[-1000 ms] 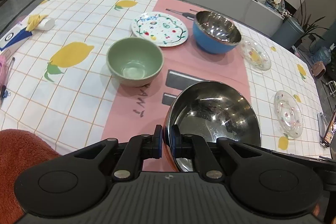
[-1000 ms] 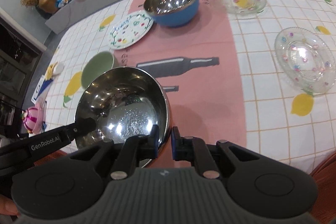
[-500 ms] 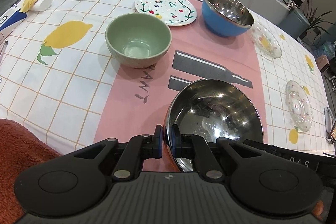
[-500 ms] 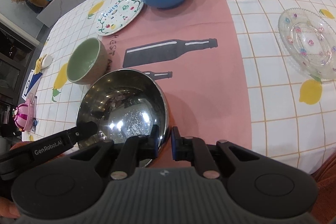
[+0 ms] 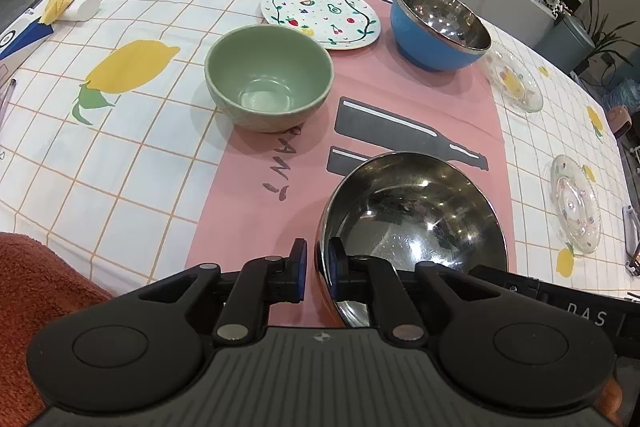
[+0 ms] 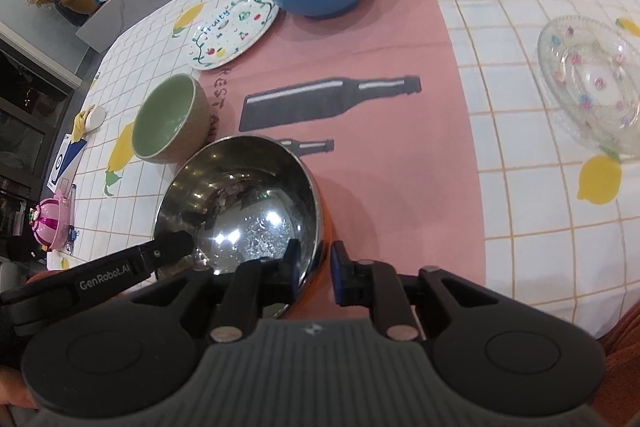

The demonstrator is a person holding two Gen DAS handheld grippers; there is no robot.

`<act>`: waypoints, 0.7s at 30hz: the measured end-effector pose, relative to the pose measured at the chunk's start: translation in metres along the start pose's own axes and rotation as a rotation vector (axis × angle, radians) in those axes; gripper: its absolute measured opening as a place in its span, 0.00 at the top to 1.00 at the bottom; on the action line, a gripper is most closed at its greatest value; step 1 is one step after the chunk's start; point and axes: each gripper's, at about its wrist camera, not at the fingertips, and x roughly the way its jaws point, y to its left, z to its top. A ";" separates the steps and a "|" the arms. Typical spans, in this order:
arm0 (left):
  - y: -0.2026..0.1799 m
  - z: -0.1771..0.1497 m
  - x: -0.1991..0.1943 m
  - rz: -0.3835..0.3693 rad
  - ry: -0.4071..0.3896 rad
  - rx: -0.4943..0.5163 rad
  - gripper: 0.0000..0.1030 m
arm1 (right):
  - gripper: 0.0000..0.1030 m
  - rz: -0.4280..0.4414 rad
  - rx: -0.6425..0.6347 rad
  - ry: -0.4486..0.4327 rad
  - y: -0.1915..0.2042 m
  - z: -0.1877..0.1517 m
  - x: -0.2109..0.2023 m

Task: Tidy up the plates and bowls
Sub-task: 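Lift the orange steel bowl with both grippers and carry it toward the runner, then lower the orange bowl onto the pink runner and open both grippers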

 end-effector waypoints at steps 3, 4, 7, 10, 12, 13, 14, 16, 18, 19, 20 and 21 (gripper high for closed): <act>0.000 0.000 -0.004 0.002 -0.012 0.007 0.67 | 0.64 -0.029 -0.020 -0.025 0.003 0.000 -0.005; -0.001 0.001 -0.006 0.007 -0.017 0.009 0.66 | 0.63 -0.029 -0.020 -0.026 0.003 0.000 -0.006; -0.003 0.001 -0.014 0.023 -0.044 0.020 0.62 | 0.62 -0.021 -0.012 -0.024 0.002 -0.001 -0.010; -0.006 0.002 -0.023 0.043 -0.076 0.041 0.57 | 0.60 -0.020 -0.020 -0.036 0.003 -0.002 -0.016; -0.009 0.003 -0.029 0.058 -0.097 0.062 0.57 | 0.59 -0.015 -0.030 -0.048 0.006 -0.003 -0.022; -0.011 0.004 -0.032 0.061 -0.107 0.071 0.57 | 0.58 -0.013 -0.036 -0.055 0.007 -0.003 -0.025; -0.012 0.004 -0.036 0.060 -0.117 0.079 0.57 | 0.57 -0.013 -0.041 -0.063 0.008 -0.003 -0.028; -0.016 0.007 -0.044 0.050 -0.140 0.093 0.57 | 0.54 -0.012 -0.049 -0.081 0.010 -0.002 -0.034; -0.020 0.010 -0.052 0.041 -0.166 0.113 0.57 | 0.53 -0.011 -0.057 -0.099 0.011 -0.001 -0.041; -0.022 0.012 -0.056 0.037 -0.177 0.123 0.57 | 0.52 -0.010 -0.060 -0.109 0.011 0.000 -0.044; -0.025 0.015 -0.058 0.032 -0.187 0.134 0.57 | 0.51 -0.011 -0.061 -0.119 0.012 0.001 -0.047; -0.028 0.017 -0.061 0.024 -0.193 0.145 0.57 | 0.51 -0.012 -0.062 -0.128 0.012 0.003 -0.050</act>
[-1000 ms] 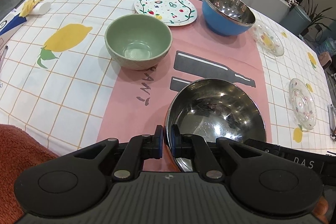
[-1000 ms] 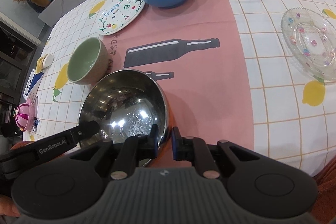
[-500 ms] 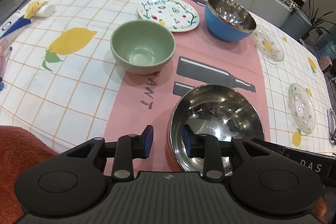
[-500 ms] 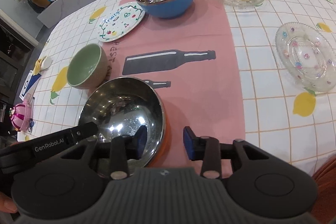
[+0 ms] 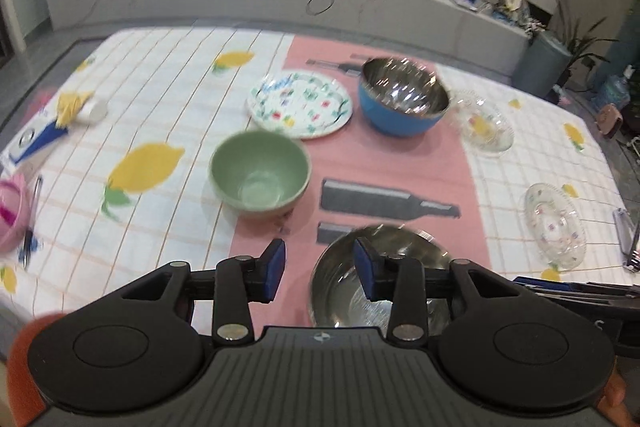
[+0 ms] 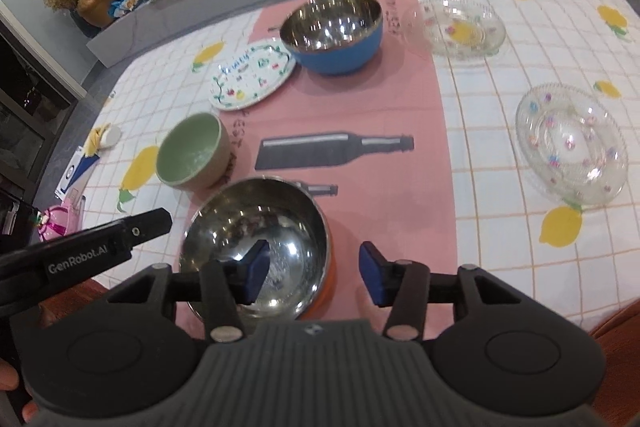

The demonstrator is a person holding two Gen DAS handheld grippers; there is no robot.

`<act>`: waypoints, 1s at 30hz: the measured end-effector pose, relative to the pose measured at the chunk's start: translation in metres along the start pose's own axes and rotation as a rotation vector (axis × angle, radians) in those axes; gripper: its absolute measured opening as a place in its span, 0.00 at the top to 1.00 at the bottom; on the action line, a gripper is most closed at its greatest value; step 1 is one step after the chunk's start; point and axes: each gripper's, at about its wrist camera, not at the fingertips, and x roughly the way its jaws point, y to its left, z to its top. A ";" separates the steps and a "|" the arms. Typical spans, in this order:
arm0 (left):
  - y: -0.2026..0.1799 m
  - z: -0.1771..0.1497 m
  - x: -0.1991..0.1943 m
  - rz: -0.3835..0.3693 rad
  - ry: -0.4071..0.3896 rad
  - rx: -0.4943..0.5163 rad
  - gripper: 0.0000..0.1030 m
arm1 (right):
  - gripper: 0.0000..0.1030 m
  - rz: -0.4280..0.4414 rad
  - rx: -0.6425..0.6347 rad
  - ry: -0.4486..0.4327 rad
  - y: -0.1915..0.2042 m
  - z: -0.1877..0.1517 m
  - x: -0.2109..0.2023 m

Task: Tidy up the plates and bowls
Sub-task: 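Lower the orange bowl onto the pink runner and open both grippers, then move both grippers to the blue steel bowl rim and close them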

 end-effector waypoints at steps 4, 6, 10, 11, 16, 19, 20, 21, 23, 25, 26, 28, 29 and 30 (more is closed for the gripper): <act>-0.008 0.013 -0.003 -0.037 -0.017 0.023 0.57 | 0.48 -0.005 -0.005 -0.025 0.000 0.008 -0.005; -0.013 0.018 -0.003 -0.045 -0.026 0.038 0.57 | 0.48 -0.007 -0.009 -0.032 0.000 0.012 -0.006; -0.022 0.030 0.002 -0.034 -0.042 0.076 0.57 | 0.46 -0.018 -0.021 -0.044 -0.001 0.025 -0.004; -0.024 0.033 0.004 -0.030 -0.047 0.086 0.57 | 0.45 -0.021 -0.022 -0.047 -0.001 0.028 -0.004; -0.028 0.048 0.019 -0.035 -0.039 0.112 0.57 | 0.43 -0.041 -0.037 -0.061 -0.003 0.049 0.001; -0.027 0.061 0.028 -0.052 -0.029 0.104 0.57 | 0.43 -0.058 -0.049 -0.070 -0.003 0.065 0.005; -0.027 0.066 0.031 -0.055 -0.030 0.105 0.57 | 0.43 -0.064 -0.052 -0.072 -0.004 0.070 0.007; -0.027 0.070 0.034 -0.054 -0.029 0.107 0.57 | 0.43 -0.070 -0.056 -0.073 -0.004 0.076 0.009; -0.028 0.079 0.041 -0.052 -0.027 0.108 0.57 | 0.43 -0.085 -0.058 -0.074 -0.007 0.089 0.015; -0.028 0.088 0.050 -0.038 -0.021 0.115 0.57 | 0.43 -0.100 -0.057 -0.078 -0.009 0.101 0.021; -0.029 0.092 0.054 -0.030 -0.018 0.121 0.57 | 0.43 -0.108 -0.057 -0.079 -0.010 0.108 0.024; -0.029 0.100 0.064 -0.027 -0.009 0.123 0.57 | 0.43 -0.117 -0.055 -0.078 -0.012 0.119 0.032; -0.028 0.104 0.070 -0.033 0.002 0.118 0.57 | 0.43 -0.121 -0.054 -0.076 -0.013 0.125 0.037; -0.027 0.109 0.076 -0.043 0.017 0.112 0.57 | 0.43 -0.126 -0.053 -0.072 -0.015 0.130 0.042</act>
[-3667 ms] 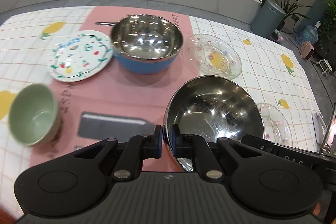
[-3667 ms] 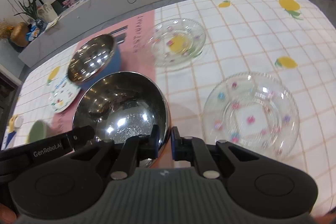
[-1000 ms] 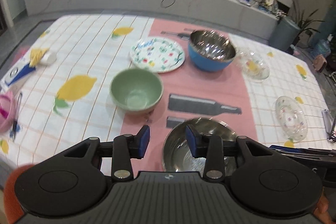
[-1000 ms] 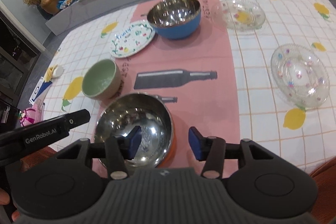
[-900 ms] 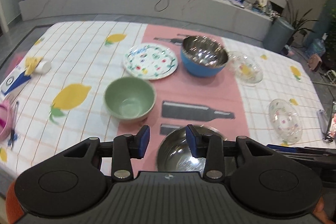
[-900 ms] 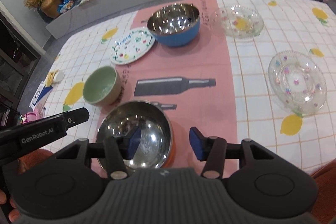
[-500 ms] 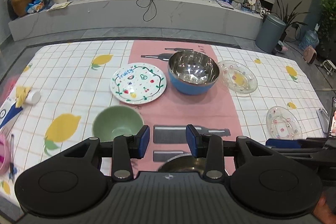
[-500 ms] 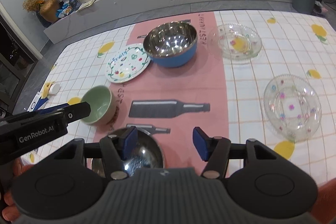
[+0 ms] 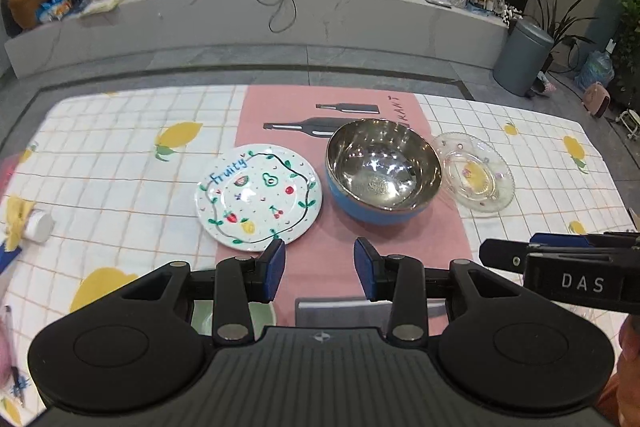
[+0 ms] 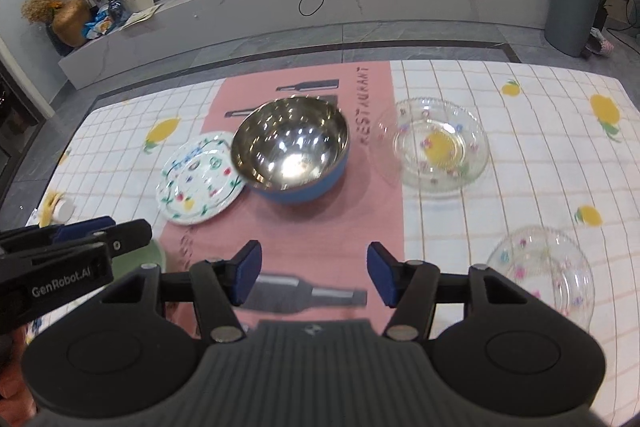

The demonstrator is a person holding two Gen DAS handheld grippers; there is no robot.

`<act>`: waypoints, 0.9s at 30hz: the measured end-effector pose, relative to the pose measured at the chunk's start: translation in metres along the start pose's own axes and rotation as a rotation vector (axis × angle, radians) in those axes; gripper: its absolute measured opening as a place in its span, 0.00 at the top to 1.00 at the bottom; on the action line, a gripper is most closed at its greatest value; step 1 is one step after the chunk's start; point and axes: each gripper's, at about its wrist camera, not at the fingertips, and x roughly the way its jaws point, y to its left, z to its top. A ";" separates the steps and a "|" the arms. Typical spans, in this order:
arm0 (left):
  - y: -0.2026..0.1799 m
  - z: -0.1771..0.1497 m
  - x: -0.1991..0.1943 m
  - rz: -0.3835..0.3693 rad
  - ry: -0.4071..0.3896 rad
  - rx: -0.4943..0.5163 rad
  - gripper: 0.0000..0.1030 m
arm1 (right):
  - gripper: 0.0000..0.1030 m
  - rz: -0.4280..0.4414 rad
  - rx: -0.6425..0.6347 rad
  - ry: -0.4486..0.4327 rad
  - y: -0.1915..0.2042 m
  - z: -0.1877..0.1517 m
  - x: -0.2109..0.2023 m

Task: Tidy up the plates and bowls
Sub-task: 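Move both grippers to the blue steel bowl rim and close them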

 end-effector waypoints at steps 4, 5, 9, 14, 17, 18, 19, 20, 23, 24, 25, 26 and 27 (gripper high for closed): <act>0.002 0.017 0.025 -0.002 0.052 0.005 0.57 | 0.44 -0.021 0.022 0.027 -0.007 0.020 0.023; 0.002 0.021 0.031 0.006 0.063 0.013 0.57 | 0.44 -0.017 0.031 0.041 -0.009 0.025 0.030; 0.007 0.040 0.058 -0.015 0.118 -0.016 0.57 | 0.50 -0.010 0.068 0.103 -0.015 0.041 0.057; 0.005 0.057 0.090 -0.050 0.159 -0.036 0.57 | 0.55 -0.011 0.106 0.140 -0.018 0.058 0.083; 0.000 0.063 0.109 -0.050 0.176 -0.042 0.57 | 0.59 -0.025 0.124 0.159 -0.020 0.064 0.098; -0.001 0.065 0.114 -0.056 0.178 -0.052 0.57 | 0.60 -0.024 0.136 0.166 -0.021 0.066 0.102; 0.000 0.068 0.119 -0.057 0.182 -0.066 0.57 | 0.61 -0.022 0.152 0.170 -0.023 0.068 0.106; 0.001 0.070 0.124 -0.055 0.188 -0.079 0.57 | 0.62 -0.018 0.163 0.172 -0.024 0.069 0.109; 0.004 0.076 0.139 -0.041 0.231 -0.117 0.64 | 0.67 -0.032 0.183 0.174 -0.026 0.074 0.119; 0.005 0.077 0.143 -0.044 0.240 -0.129 0.65 | 0.72 -0.036 0.190 0.177 -0.026 0.075 0.122; 0.005 0.078 0.145 -0.048 0.242 -0.133 0.65 | 0.75 -0.038 0.197 0.183 -0.027 0.076 0.125; 0.005 0.079 0.148 -0.047 0.243 -0.133 0.66 | 0.75 -0.038 0.209 0.189 -0.029 0.077 0.128; 0.005 0.079 0.149 -0.042 0.244 -0.136 0.71 | 0.77 -0.035 0.218 0.192 -0.030 0.078 0.130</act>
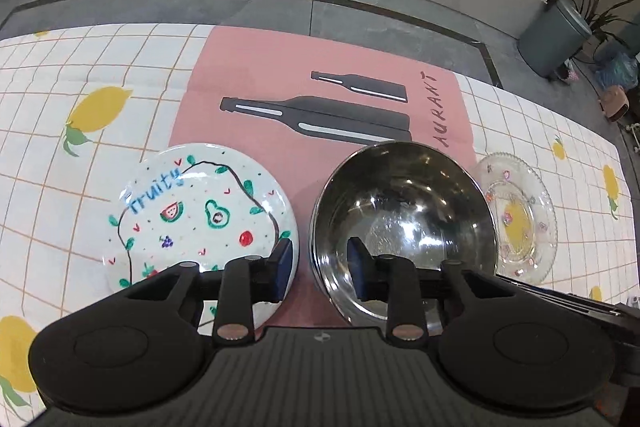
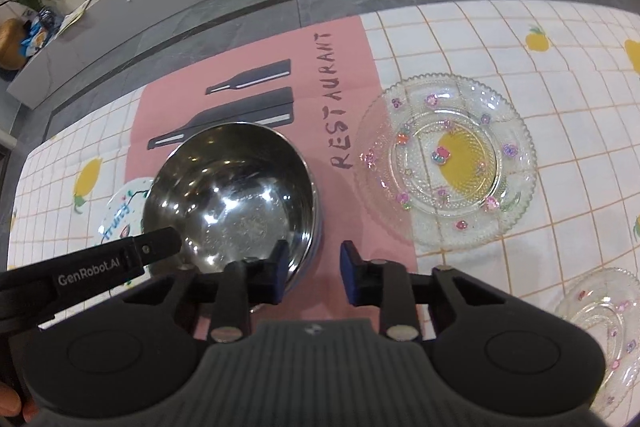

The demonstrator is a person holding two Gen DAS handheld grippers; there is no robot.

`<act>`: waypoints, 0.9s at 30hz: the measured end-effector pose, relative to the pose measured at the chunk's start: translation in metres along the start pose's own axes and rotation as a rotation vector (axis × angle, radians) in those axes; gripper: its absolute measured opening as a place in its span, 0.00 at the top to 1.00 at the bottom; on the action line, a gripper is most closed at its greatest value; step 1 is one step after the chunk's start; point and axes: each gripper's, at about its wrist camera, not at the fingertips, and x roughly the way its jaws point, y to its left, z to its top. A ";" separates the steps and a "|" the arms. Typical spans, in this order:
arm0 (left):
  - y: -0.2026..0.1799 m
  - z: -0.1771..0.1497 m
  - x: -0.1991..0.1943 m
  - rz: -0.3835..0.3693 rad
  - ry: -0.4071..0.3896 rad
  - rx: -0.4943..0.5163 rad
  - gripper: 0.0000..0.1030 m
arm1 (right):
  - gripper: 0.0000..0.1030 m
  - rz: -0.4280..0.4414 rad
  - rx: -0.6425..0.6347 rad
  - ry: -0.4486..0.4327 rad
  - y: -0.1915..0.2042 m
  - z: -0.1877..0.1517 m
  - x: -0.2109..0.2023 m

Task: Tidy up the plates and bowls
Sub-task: 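Move both grippers to the blue steel bowl rim and close them, then lift the blue steel bowl with both grippers and carry it over the orange bowl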

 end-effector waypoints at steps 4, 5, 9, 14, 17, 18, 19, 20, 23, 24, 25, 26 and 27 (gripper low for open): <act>-0.001 0.001 0.006 0.017 0.026 -0.019 0.88 | 0.86 0.002 0.017 0.020 0.001 0.004 0.009; -0.001 0.000 0.007 0.021 0.032 -0.023 0.89 | 0.86 0.004 0.019 0.024 0.002 0.004 0.010; -0.001 -0.001 0.006 0.030 0.042 -0.025 0.92 | 0.90 0.004 0.021 0.035 0.004 0.004 0.010; -0.001 -0.006 -0.008 0.035 0.037 -0.024 0.93 | 0.91 0.016 0.025 0.029 0.004 -0.003 -0.001; -0.003 -0.015 -0.026 0.038 0.022 -0.013 0.93 | 0.90 0.030 0.015 0.022 0.005 -0.013 -0.016; -0.003 -0.019 -0.033 0.040 0.014 -0.010 0.93 | 0.90 0.038 0.016 0.022 0.004 -0.017 -0.021; -0.004 -0.022 -0.040 0.043 0.007 -0.009 0.93 | 0.90 0.047 0.013 0.020 0.004 -0.021 -0.027; -0.004 -0.027 -0.047 0.046 0.002 -0.010 0.93 | 0.90 0.056 0.009 0.017 0.004 -0.026 -0.033; -0.004 -0.041 -0.068 0.045 -0.006 -0.017 0.93 | 0.90 0.072 -0.008 0.018 0.005 -0.040 -0.051; -0.004 -0.046 -0.074 0.045 -0.007 -0.021 0.93 | 0.90 0.078 -0.012 0.021 0.006 -0.045 -0.057; -0.004 -0.051 -0.082 0.045 -0.009 -0.025 0.93 | 0.90 0.086 -0.013 0.026 0.005 -0.050 -0.063; -0.004 -0.055 -0.089 0.046 -0.012 -0.024 0.92 | 0.90 0.093 -0.017 0.031 0.005 -0.056 -0.069; -0.005 -0.060 -0.096 0.048 -0.016 -0.023 0.92 | 0.90 0.102 -0.017 0.036 0.005 -0.061 -0.074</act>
